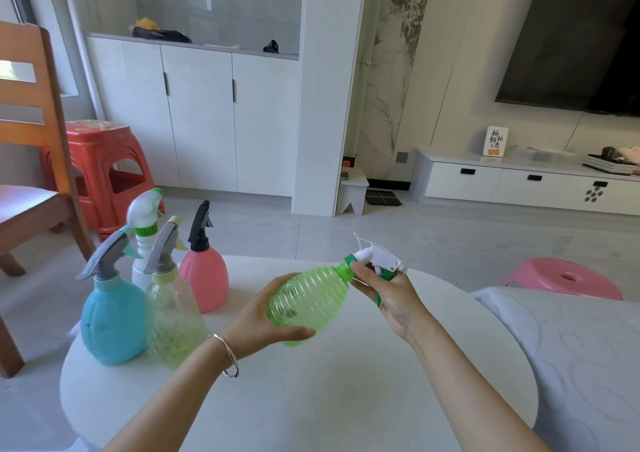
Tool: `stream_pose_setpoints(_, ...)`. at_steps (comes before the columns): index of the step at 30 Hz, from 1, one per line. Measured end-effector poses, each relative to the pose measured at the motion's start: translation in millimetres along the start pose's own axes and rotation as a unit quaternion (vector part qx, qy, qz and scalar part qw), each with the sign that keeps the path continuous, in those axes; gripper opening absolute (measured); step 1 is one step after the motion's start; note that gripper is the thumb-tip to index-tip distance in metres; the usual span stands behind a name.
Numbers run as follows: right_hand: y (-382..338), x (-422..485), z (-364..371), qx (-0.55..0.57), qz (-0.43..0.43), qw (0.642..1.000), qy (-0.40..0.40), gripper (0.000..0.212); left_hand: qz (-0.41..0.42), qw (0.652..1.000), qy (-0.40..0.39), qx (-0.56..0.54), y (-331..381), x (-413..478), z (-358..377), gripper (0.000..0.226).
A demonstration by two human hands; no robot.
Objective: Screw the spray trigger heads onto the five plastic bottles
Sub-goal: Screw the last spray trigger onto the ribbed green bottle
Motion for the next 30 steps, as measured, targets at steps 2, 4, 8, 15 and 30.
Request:
stream_pose_setpoints(2, -1.1, 0.1, -0.6, -0.016, -0.004, 1.0, -0.005, 0.041, -0.017, 1.0, -0.011, -0.02, 3.0, 0.3, 0.5, 0.073)
stream_pose_setpoints(4, -2.3, 0.7, -1.9, -0.02, -0.007, 1.0, -0.004, 0.042, -0.045, 0.997, -0.032, -0.051, 5.3, -0.6, 2.2, 0.07)
stream_pose_setpoints(8, -8.3, 0.8, -8.0, -0.007, -0.003, 1.0, -0.029, 0.04, -0.148, 0.973, -0.061, -0.166, 2.4, -1.6, 7.2, 0.086)
stream_pose_setpoints(15, -12.0, -1.1, -11.1, -0.029, -0.05, 0.998, -0.021, 0.042, -0.356, 0.878, -0.1, -0.303, -5.4, 3.6, 22.8, 0.079)
stream_pose_setpoints(30, 7.0, 7.7, -11.2, 0.006, 0.022, 0.996, 0.082, 0.041, -0.071, 0.991, 0.035, -0.109, 7.2, 8.0, 20.8, 0.095)
Point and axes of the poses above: each hand's wrist, its own x-axis towards the middle knuckle, its own z-axis out of the palm, y = z × x, the point moved 2 cm from there along x, towards the middle knuckle, and after that the axes turned 15 degrees about y, right-handed, at the moved point
